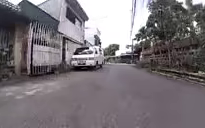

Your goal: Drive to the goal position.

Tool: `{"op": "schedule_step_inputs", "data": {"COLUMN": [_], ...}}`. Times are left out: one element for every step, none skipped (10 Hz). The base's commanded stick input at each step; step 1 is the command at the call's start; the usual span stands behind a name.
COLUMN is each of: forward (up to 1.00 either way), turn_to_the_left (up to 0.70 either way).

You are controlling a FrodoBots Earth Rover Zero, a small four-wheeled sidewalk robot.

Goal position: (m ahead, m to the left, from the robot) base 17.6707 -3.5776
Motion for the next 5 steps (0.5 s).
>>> {"op": "schedule_step_inputs", "data": {"forward": [0.70, 0.70, 0.70, 0.70, 0.70], "turn_to_the_left": [-0.19, -0.19, -0.19, -0.19, -0.19]}}
